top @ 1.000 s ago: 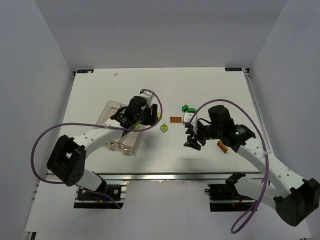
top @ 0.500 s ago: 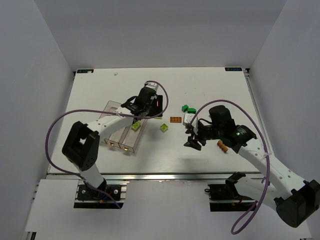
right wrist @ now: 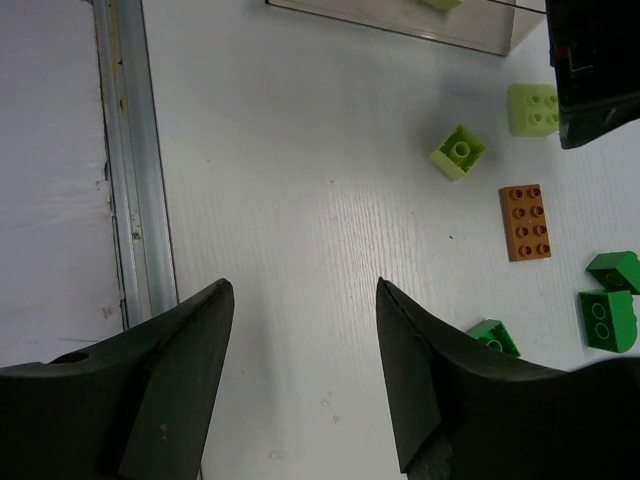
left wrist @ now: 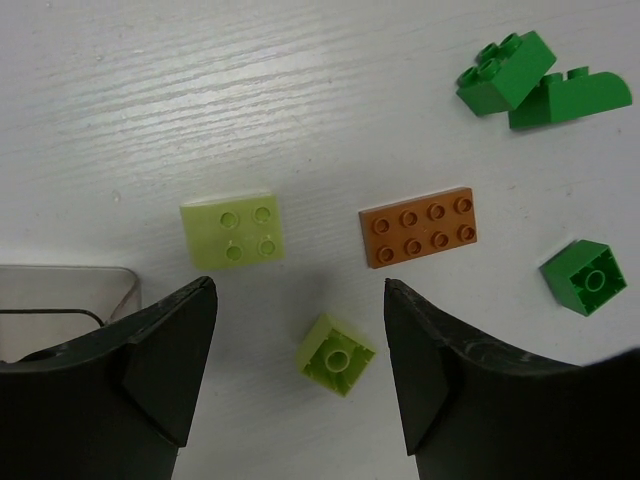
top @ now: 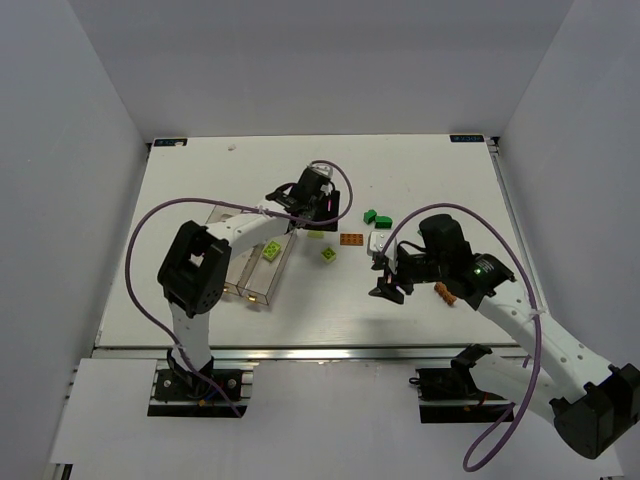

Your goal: Sort the legos into containers by color

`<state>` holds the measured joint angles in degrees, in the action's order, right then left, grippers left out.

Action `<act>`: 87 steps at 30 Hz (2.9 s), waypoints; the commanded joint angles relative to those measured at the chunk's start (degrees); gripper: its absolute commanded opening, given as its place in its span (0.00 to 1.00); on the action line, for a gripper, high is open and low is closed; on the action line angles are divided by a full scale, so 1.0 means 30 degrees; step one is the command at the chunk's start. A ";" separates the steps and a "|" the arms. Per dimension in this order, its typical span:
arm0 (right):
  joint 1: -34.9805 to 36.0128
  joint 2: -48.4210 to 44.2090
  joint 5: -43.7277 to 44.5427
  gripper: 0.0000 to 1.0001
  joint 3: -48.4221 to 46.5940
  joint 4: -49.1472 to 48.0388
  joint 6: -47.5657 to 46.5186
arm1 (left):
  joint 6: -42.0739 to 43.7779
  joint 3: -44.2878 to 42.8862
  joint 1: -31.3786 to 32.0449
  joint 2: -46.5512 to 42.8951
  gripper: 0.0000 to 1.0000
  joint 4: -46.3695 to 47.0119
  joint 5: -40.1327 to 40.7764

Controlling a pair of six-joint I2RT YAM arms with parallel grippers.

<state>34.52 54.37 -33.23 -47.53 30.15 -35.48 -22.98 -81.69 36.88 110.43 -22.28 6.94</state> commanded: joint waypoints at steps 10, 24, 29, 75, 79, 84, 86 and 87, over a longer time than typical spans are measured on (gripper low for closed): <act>-0.0024 -0.0311 -0.0494 0.65 0.0052 -0.0002 -0.0564 | -0.8535 -0.1657 0.0507 0.0513 0.82 -0.2003 0.2196; -0.0023 -0.0486 -0.0553 0.65 0.0081 -0.0060 -0.0535 | -0.8628 -0.0695 0.1358 -0.0802 0.82 -0.3473 0.3459; -0.0023 -0.0457 -0.0465 0.65 0.0110 -0.0148 -0.0506 | -0.8979 0.1390 0.1416 -0.1625 0.82 -0.2358 0.2902; -0.0024 -0.0750 -0.0377 0.65 0.0110 -0.0148 -0.0389 | -0.9068 0.1156 0.1885 0.0688 0.63 -0.1039 0.0763; -0.0053 -0.0750 -0.0377 0.65 0.0111 -0.0148 -0.0389 | -0.8922 0.1039 0.1885 0.0923 0.63 -0.1127 0.0675; -0.0023 -0.0809 -0.0377 0.66 0.0139 -0.0148 -0.0389 | -0.8804 0.1068 0.1885 0.1041 0.63 -0.1010 0.0441; -0.0053 -0.0809 -0.0436 0.66 0.0140 -0.0119 -0.0389 | -0.8688 0.1068 0.1885 0.1070 0.62 -0.1039 0.0382; -0.0024 -0.0809 -0.0436 0.66 0.0111 -0.0090 -0.0389 | -0.8687 0.1039 0.1885 0.1070 0.62 -0.1068 0.0324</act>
<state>34.52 53.17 -33.63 -47.07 30.20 -36.45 -49.80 -77.76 42.24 113.19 -26.39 8.91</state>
